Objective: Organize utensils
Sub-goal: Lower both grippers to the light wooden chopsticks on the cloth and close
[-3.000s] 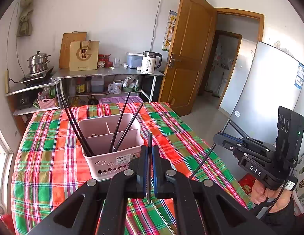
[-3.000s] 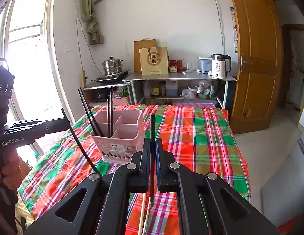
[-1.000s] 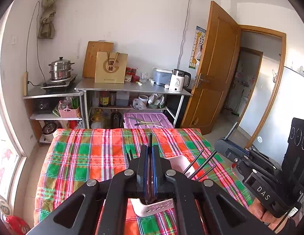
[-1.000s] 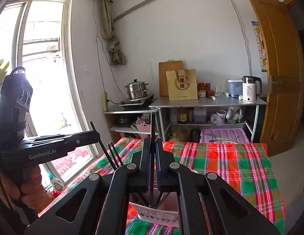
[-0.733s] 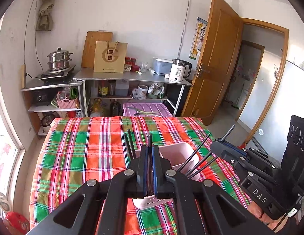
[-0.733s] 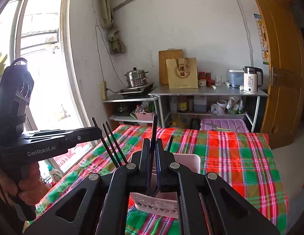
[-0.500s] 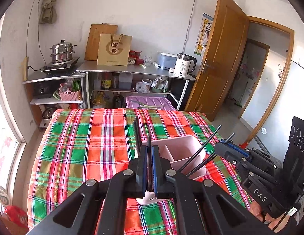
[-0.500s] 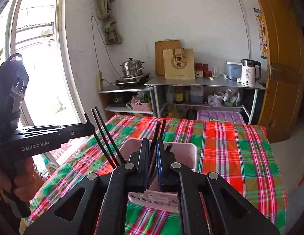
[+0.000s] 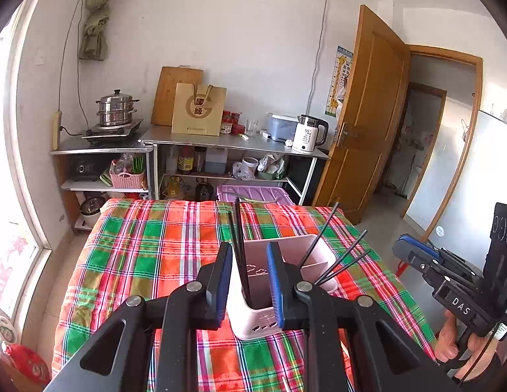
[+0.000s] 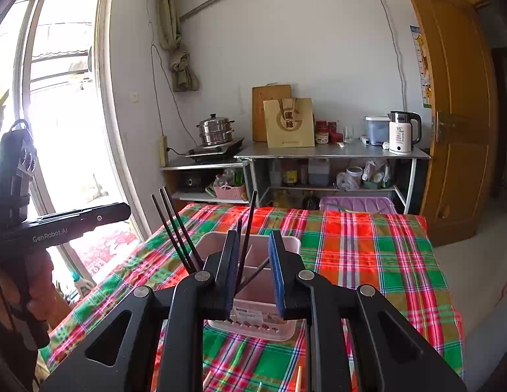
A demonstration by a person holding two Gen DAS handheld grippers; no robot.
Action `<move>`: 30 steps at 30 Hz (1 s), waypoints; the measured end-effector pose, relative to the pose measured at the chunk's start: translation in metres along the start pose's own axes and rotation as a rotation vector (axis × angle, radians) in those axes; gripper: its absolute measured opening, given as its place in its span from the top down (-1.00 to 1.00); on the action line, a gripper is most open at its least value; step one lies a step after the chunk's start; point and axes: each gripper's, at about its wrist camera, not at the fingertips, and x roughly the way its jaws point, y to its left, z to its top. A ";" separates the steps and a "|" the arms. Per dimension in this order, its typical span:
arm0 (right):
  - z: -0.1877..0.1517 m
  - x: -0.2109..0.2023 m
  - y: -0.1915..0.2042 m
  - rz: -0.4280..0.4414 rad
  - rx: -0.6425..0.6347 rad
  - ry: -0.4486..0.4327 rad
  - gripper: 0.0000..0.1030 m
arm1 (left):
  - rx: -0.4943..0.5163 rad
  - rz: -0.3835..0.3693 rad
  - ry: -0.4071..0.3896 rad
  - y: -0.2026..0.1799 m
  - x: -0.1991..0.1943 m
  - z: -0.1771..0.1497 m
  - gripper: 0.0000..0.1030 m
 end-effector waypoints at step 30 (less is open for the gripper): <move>-0.108 -0.026 -0.036 -0.013 0.062 0.202 0.62 | -0.024 -0.090 0.279 -0.040 0.023 -0.164 0.59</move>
